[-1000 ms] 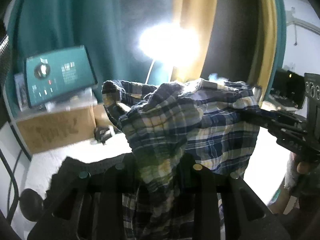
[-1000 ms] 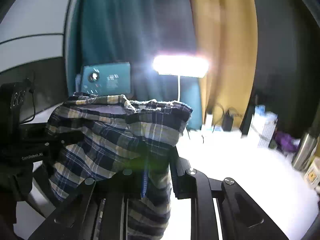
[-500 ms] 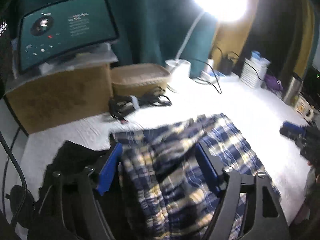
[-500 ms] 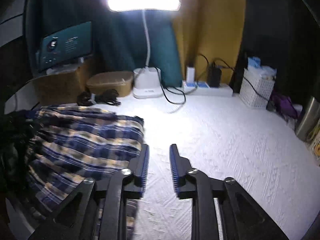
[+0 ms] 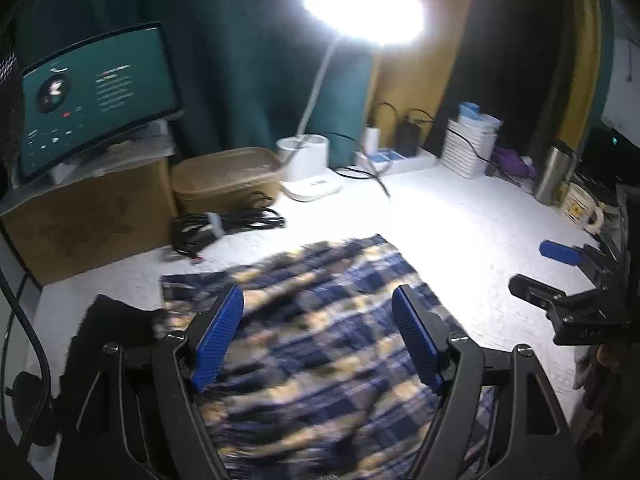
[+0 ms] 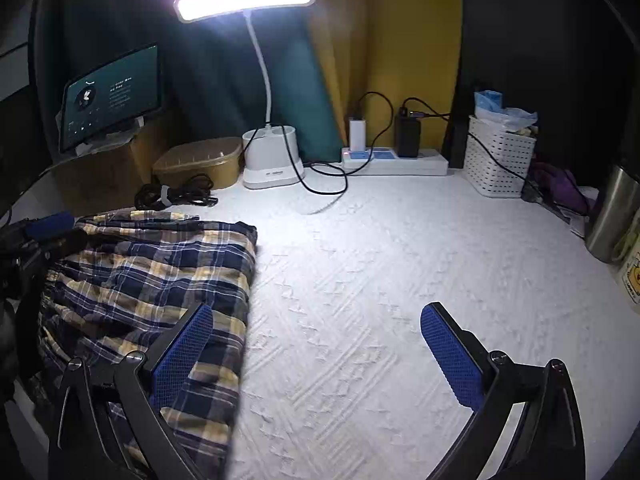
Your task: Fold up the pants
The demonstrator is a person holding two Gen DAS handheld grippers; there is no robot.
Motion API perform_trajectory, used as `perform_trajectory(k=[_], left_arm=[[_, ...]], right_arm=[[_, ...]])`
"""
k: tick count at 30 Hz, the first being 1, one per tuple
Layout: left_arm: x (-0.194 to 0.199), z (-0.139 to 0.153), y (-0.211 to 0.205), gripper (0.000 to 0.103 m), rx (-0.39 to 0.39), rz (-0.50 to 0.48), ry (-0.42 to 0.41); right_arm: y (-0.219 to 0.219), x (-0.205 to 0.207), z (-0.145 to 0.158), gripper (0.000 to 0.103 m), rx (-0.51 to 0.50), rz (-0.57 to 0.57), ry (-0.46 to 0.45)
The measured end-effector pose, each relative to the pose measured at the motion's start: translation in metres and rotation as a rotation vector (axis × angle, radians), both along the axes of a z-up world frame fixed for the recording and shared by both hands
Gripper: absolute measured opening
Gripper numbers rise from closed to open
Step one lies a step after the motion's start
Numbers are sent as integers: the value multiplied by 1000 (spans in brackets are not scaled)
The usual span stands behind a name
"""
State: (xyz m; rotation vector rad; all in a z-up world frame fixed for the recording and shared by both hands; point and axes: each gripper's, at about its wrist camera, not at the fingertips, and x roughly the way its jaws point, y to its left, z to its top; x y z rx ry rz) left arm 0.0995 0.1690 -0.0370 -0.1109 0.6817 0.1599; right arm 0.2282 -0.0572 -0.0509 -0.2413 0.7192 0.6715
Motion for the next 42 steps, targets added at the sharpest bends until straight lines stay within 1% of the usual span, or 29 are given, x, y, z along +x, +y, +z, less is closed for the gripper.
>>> perform_trajectory(k=[6,19,25,34,42], left_arm=[[-3,-1,-23,76,-33,-32,3],[-26,4,-67,76,-48,-82,-16],[-40,1,-88,76,-58,-105,-15],[-56,3,-119,76,-47,-157,-17],[-66,12,-142,76,-38,-197,-36]], right_arm=[[-22,-8,9,103,10,-16,-9],[-73,-41,29,103,44,-60,-50],[-94,-58,32,103,49,-79,-62],[-132,-83,37,103,64,-130,-85],[-168,-99,46,103,78,-190,-114]])
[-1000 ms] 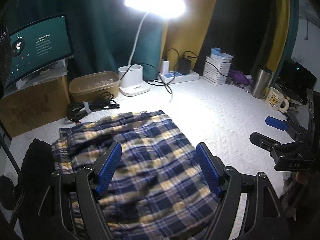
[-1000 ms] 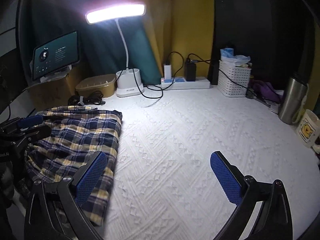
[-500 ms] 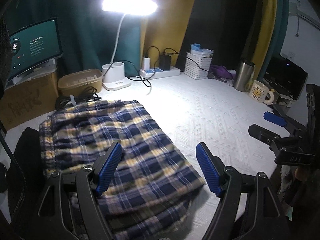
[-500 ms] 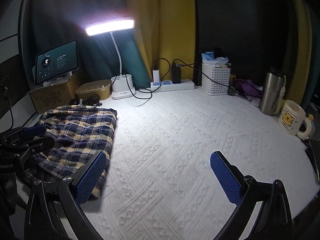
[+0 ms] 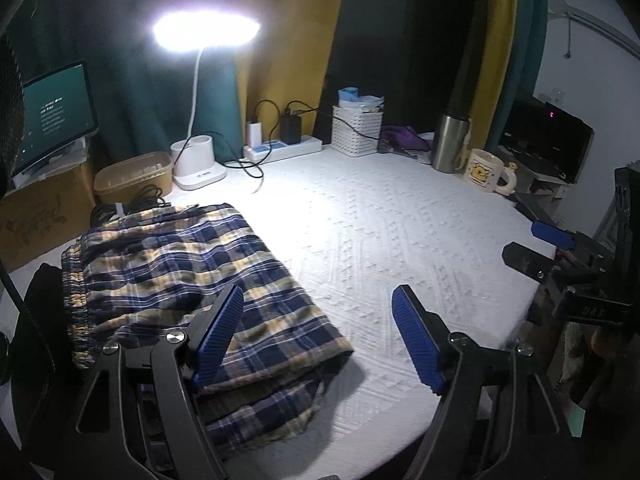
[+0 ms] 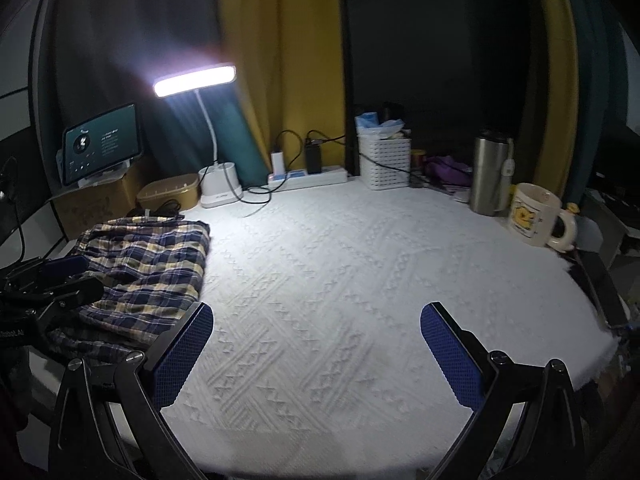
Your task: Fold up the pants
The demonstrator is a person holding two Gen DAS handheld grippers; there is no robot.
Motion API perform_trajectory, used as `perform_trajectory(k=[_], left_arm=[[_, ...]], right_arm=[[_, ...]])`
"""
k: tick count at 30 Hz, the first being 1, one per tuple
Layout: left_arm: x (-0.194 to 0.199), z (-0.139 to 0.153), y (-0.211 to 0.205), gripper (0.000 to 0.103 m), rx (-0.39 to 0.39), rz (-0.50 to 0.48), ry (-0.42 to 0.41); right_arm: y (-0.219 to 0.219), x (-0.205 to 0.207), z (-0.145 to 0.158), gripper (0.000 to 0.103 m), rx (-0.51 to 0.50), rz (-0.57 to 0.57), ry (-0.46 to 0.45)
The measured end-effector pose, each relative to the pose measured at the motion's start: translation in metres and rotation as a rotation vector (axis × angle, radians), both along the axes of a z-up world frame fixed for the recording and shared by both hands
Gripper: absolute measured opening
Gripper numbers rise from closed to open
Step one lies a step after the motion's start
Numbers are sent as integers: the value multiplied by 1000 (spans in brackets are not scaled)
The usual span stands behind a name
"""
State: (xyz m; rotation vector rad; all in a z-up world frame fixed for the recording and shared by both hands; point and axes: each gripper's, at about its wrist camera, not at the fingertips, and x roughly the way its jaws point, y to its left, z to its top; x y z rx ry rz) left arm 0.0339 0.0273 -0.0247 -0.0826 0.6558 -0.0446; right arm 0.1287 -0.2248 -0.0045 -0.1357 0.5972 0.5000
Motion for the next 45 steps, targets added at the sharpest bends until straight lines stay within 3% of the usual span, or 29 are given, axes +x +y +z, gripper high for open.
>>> perform_trajectory(k=[16,28,36,37,39,45], left_arm=[[-12,27,-43,76,32,-71,-78],[-32,59,-54,76,30,-55,-184],[-51,85,-56,77,34,-28,-296],[-53,87,-56,78,34,-24,-309],[-59,94,-56,92,39,-13,-343],[-75,110,-55,94,53,5,-428]], right_arm=[[-57,-30,35,103,19,-106,-95],[-79,-55,69,103,47,-129,-179],[-89,-76,95,103,65,-148,-253],[-90,-78,98,103,66,-152,-263],[-92,-82,103,103,68,-157,-276],[-96,-93,117,103,73,-170,-320]])
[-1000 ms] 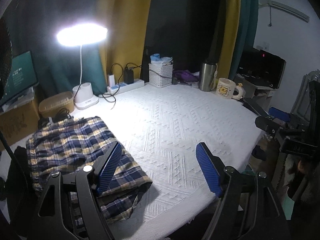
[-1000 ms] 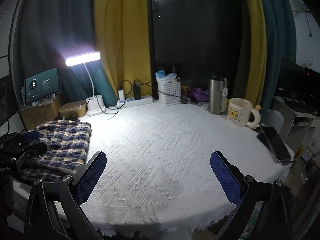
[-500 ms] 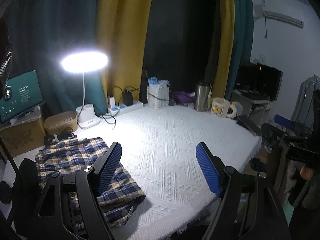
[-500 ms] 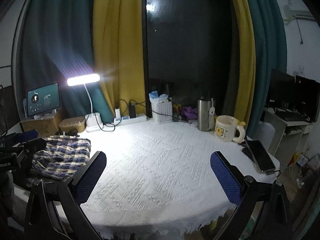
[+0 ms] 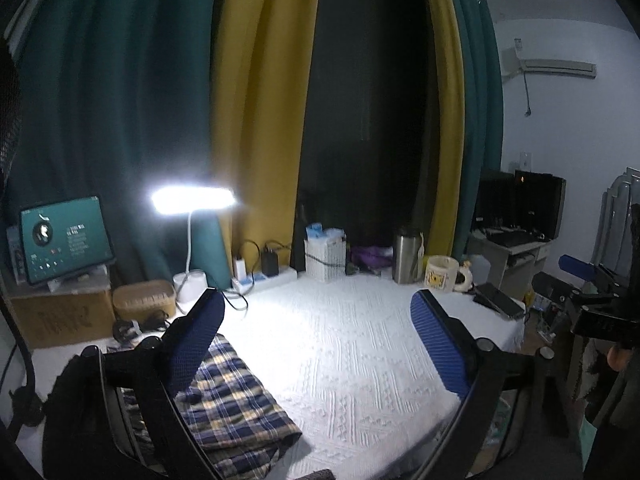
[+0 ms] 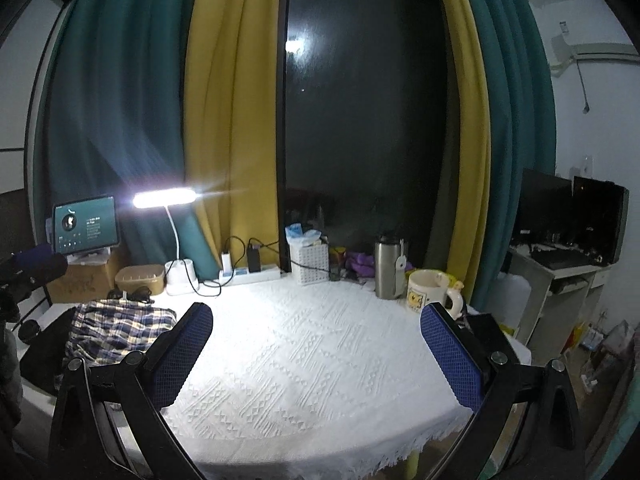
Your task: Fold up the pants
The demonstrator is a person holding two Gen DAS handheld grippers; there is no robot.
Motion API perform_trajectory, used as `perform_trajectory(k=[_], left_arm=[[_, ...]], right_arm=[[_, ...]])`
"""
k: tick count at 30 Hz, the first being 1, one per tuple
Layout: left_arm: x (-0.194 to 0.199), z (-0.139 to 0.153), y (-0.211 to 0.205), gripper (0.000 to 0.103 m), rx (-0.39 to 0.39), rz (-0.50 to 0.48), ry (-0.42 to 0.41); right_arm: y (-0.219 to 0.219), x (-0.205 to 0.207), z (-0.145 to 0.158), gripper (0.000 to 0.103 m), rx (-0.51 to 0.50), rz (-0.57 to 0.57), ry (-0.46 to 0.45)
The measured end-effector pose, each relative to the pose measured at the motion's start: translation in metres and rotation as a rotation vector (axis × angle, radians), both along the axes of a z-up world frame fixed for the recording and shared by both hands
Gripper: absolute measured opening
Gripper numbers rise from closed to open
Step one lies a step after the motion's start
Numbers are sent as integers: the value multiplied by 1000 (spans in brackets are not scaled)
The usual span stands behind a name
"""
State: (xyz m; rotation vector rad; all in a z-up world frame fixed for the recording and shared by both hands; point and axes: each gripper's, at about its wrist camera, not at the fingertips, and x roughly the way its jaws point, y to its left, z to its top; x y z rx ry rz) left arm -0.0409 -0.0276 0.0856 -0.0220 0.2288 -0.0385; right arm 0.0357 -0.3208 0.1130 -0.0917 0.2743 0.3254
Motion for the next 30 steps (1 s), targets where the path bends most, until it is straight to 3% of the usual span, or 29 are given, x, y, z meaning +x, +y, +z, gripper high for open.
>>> perform_trajectory(k=[13,16,19,30], left_arm=[[-27,23,6,94,-21,14,-106],[-33,24,8,95,-10,42,-134],[-39,25,10,102,3,78,-166],[-52,29,30,102,0,165,-214]], right_arm=[[3,-29,26,103,22,9,-105],[6,-37,30,103,22,14,-136],[7,-44,35,103,28,10,-157],[13,-66,51,103,36,-41,-235]])
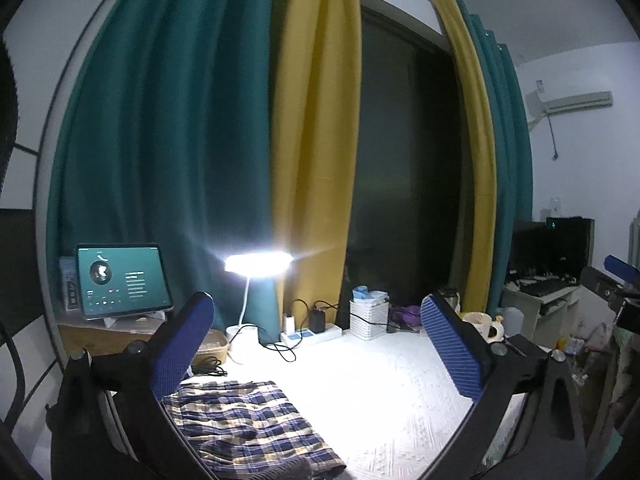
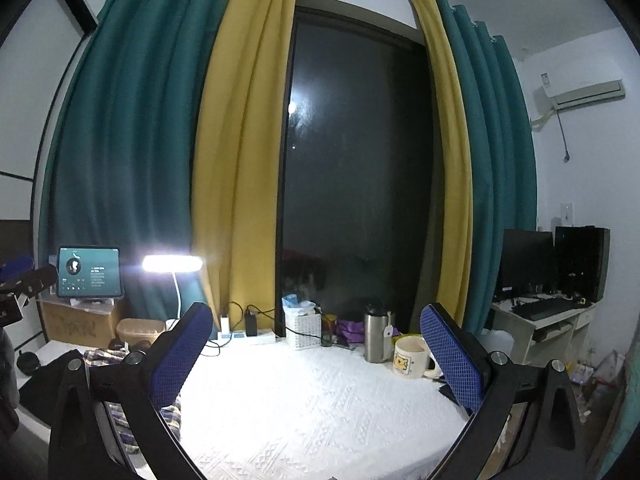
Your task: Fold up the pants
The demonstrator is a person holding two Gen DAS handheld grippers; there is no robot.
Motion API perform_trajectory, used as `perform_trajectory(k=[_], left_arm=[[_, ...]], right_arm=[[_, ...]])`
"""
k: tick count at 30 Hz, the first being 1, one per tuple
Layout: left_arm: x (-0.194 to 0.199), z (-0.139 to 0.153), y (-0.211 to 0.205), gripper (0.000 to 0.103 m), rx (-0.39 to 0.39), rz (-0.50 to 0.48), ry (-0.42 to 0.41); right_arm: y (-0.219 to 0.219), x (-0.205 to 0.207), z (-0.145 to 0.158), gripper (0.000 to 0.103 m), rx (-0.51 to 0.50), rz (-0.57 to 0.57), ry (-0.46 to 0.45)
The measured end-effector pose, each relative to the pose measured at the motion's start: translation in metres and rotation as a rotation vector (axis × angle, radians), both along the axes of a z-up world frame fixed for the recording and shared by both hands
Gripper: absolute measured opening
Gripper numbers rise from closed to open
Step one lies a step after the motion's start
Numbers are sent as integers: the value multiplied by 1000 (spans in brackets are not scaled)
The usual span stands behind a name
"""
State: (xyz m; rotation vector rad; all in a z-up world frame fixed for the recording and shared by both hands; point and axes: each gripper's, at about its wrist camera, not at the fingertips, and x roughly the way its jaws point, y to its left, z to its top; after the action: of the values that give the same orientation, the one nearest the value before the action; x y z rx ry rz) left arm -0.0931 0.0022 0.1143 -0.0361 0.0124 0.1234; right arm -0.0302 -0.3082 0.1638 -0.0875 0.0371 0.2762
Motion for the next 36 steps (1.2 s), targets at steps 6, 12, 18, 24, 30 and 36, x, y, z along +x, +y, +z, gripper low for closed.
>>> perform_trajectory(k=[6,12,18,24,30,36], left_arm=[[-5,-3,9,102,11,48,-11],[-11,-4,19,102,7,87,-41],[-10,-7,25,102,-9,70,-59],[-6,-10,27,102,-24,53,-50],[-5,-10,24,102,-20,41,-45],[-3,-10,21,102,-16,38,-36]], right_arm=[[1,-3,3,103,10,4,-1],[3,-2,3,103,12,-9,-7],[6,-2,3,103,2,-70,-28],[6,1,1,103,-7,-106,-21],[6,4,0,103,-5,-110,-10],[6,5,-1,103,-4,-111,-4]])
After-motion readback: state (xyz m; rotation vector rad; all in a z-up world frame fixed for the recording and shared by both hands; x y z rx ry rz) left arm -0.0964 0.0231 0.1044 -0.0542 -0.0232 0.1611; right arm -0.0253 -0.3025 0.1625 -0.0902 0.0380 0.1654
